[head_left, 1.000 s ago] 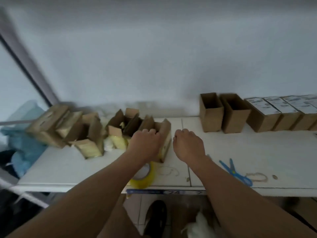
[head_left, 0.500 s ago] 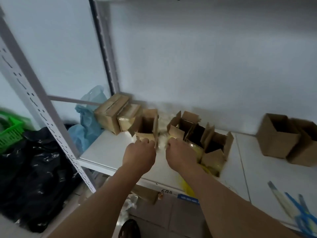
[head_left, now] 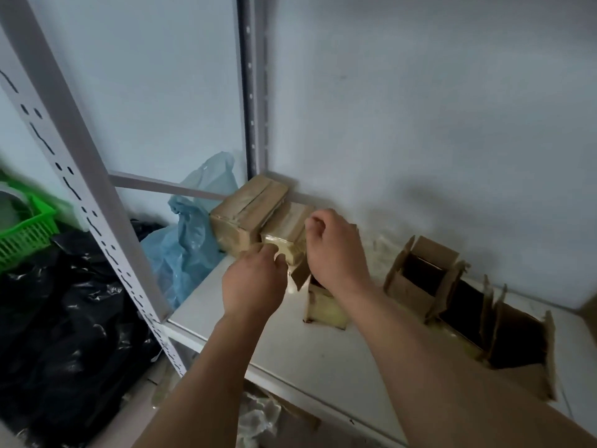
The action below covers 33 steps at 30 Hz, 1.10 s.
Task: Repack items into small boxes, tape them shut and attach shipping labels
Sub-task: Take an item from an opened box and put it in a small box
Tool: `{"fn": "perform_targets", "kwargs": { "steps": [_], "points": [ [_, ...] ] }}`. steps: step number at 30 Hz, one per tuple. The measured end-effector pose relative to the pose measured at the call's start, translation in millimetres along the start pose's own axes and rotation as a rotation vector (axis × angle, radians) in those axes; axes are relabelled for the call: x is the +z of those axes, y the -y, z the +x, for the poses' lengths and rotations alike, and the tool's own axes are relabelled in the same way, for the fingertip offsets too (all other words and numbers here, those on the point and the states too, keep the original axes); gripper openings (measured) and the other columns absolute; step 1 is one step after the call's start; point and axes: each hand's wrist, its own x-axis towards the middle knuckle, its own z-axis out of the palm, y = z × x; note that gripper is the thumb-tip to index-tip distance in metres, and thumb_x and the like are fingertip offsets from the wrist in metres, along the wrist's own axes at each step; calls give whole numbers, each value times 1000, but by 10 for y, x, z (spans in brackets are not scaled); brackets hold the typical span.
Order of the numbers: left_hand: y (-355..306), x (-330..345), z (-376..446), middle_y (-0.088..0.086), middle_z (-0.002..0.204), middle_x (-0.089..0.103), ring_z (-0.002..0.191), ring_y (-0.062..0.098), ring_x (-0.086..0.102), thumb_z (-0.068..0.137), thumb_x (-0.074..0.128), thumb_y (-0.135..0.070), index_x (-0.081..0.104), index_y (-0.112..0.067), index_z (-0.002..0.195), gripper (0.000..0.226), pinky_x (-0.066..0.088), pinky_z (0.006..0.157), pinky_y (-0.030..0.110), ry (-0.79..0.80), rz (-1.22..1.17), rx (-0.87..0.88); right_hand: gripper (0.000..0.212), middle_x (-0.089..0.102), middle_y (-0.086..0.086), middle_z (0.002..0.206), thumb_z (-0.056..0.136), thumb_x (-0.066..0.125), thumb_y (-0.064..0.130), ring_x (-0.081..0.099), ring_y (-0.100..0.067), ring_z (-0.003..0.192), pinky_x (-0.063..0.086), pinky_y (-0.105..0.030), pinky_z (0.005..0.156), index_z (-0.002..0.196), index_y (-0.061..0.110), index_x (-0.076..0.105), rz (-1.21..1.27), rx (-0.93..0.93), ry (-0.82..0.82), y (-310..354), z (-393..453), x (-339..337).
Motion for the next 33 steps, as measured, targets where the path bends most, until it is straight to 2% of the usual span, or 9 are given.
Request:
{"fn": "perform_targets", "kwargs": {
  "steps": [4, 8, 13, 16, 18, 20, 25, 30, 33],
  "points": [
    [220, 119, 370, 1, 118, 60, 106, 24, 54, 99, 44, -34, 62, -20, 115, 28, 46, 78, 36, -22, -33, -29, 35, 61, 0, 120, 103, 36, 35, 57, -17, 106, 45, -31, 89, 126, 16, 54, 262, 177, 165, 258, 423, 329],
    [269, 309, 660, 1, 124, 60, 109, 20, 56, 100, 42, -29, 58, -21, 123, 30, 38, 77, 28, 62, -221, -37, 42, 55, -4, 127, 103, 34, 37, 55, -22, 109, 45, -39, 95, 133, 14, 51, 478, 406, 217, 359, 709, 708],
    [176, 358, 705, -2, 117, 60, 97, 21, 61, 102, 40, -28, 61, -21, 120, 28, 43, 70, 31, -51, -286, -122, 47, 64, -6, 108, 98, 30, 43, 60, -27, 103, 47, -48, 97, 105, 13, 65, 558, 544, 118, 235, 822, 980],
    [116, 523, 676, -5, 113, 64, 99, 16, 61, 99, 42, -22, 63, -21, 118, 28, 47, 76, 30, -13, -419, -129, 36, 59, -2, 101, 101, 29, 40, 56, -23, 100, 45, -45, 97, 81, 23, 54, 511, 570, 49, 69, 799, 986],
    [103, 674, 679, -4, 123, 64, 112, 15, 59, 99, 41, -25, 59, -21, 127, 34, 50, 91, 34, 52, -547, -186, 33, 56, -1, 108, 102, 28, 42, 53, -22, 103, 43, -44, 100, 93, 23, 54, 502, 558, 55, 1, 777, 979],
    [93, 775, 681, -2, 134, 57, 123, 16, 53, 98, 42, -29, 50, -22, 137, 41, 46, 103, 42, 76, -678, -273, 45, 57, -4, 125, 99, 28, 48, 54, -25, 114, 42, -46, 104, 124, 20, 53, 509, 561, 71, -35, 773, 1009],
    [-51, 824, 610, -6, 154, 32, 143, 13, 30, 99, 49, -36, 32, -25, 149, 53, 32, 116, 44, 23, -840, -351, 65, 31, -8, 156, 98, 30, 55, 33, -29, 141, 29, -48, 116, 154, 24, 19, 482, 644, 148, -34, 777, 990],
    [-91, 835, 600, -4, 149, 34, 135, 17, 39, 99, 44, -27, 39, -19, 144, 46, 36, 113, 43, -14, -927, -458, 75, 57, -11, 133, 85, 27, 68, 56, -29, 119, 43, -48, 105, 133, 16, 52, 523, 732, 210, -69, 815, 1005],
    [-105, 768, 601, -3, 142, 38, 120, 18, 48, 100, 44, -23, 47, -17, 140, 41, 40, 109, 41, -14, -958, -545, 68, 61, -11, 127, 87, 28, 60, 60, -32, 112, 49, -49, 98, 128, 13, 55, 546, 720, 222, -123, 826, 974]
  ]
}}
